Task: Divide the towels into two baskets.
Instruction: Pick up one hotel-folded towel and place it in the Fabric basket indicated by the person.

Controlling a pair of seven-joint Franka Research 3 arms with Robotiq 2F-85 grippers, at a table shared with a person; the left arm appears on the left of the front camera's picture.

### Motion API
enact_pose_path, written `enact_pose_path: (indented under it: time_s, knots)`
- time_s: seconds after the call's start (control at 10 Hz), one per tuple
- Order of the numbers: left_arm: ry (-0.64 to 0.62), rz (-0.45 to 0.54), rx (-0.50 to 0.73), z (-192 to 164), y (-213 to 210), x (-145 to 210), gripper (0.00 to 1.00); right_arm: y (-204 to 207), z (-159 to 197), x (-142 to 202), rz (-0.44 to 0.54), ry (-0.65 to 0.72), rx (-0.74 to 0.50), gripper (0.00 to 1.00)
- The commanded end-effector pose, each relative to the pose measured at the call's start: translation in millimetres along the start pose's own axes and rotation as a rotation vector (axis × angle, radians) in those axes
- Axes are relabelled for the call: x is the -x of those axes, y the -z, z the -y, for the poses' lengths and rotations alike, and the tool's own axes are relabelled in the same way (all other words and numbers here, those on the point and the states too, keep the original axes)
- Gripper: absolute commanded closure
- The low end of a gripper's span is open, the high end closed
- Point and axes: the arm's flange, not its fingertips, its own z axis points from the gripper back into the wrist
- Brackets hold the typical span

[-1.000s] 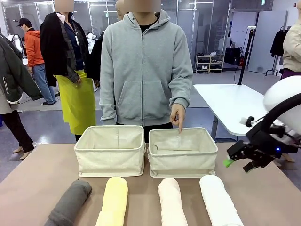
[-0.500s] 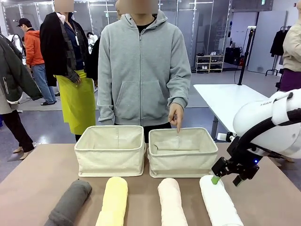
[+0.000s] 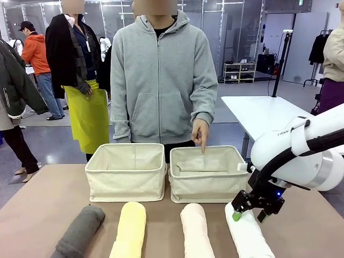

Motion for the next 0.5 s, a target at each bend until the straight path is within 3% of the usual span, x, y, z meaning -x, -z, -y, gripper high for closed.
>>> enact_pose_path:
  time_s: [0.0, 0.1, 0.4]
  knots:
    - [0.001, 0.012, 0.015, 1.2, -2.9, -0.5, 0.00, 19.3, -6.3, 23.6, -0.011, 0.019, 0.021, 0.00]
    - [0.001, 0.012, 0.015, 1.2, -2.9, -0.5, 0.00, 25.3, -9.1, 24.6, -0.028, 0.012, 0.013, 0.05]
    - [0.001, 0.012, 0.015, 1.2, -2.9, -0.5, 0.00, 28.8, -14.0, 24.9, -0.038, 0.001, 0.000, 0.33]
